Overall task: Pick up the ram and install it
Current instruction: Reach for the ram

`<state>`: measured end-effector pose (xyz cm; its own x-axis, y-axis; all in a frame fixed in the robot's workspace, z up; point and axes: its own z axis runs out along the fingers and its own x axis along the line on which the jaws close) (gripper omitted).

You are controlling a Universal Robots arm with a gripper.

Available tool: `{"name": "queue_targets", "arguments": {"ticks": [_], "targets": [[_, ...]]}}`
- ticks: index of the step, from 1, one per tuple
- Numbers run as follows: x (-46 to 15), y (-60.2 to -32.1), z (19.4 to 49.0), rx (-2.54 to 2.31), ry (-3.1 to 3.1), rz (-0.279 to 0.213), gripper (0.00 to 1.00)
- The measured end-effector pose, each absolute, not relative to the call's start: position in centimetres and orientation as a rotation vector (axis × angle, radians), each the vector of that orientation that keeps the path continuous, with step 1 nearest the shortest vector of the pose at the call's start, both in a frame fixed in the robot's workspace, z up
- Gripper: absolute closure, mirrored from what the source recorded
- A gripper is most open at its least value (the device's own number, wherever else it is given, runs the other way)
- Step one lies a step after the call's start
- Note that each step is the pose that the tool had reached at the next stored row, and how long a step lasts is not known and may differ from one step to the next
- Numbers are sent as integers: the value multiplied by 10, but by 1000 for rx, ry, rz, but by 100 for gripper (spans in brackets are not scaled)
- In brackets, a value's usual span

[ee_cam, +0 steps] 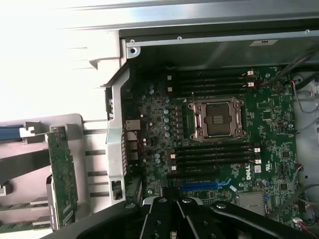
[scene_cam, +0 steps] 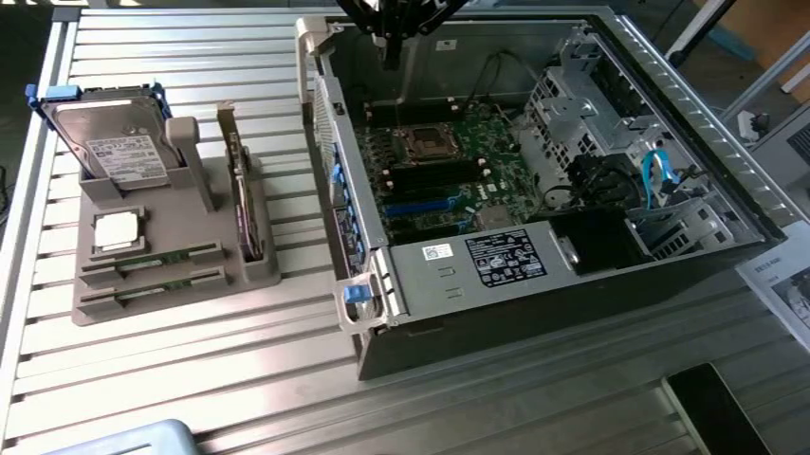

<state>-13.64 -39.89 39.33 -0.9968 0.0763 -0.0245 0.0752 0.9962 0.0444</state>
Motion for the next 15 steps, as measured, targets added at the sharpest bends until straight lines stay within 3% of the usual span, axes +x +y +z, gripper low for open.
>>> {"name": "queue_targets", "arguments": {"ticks": [15], "targets": [[-174, -399, 393, 118, 3113, 68, 89]]}}
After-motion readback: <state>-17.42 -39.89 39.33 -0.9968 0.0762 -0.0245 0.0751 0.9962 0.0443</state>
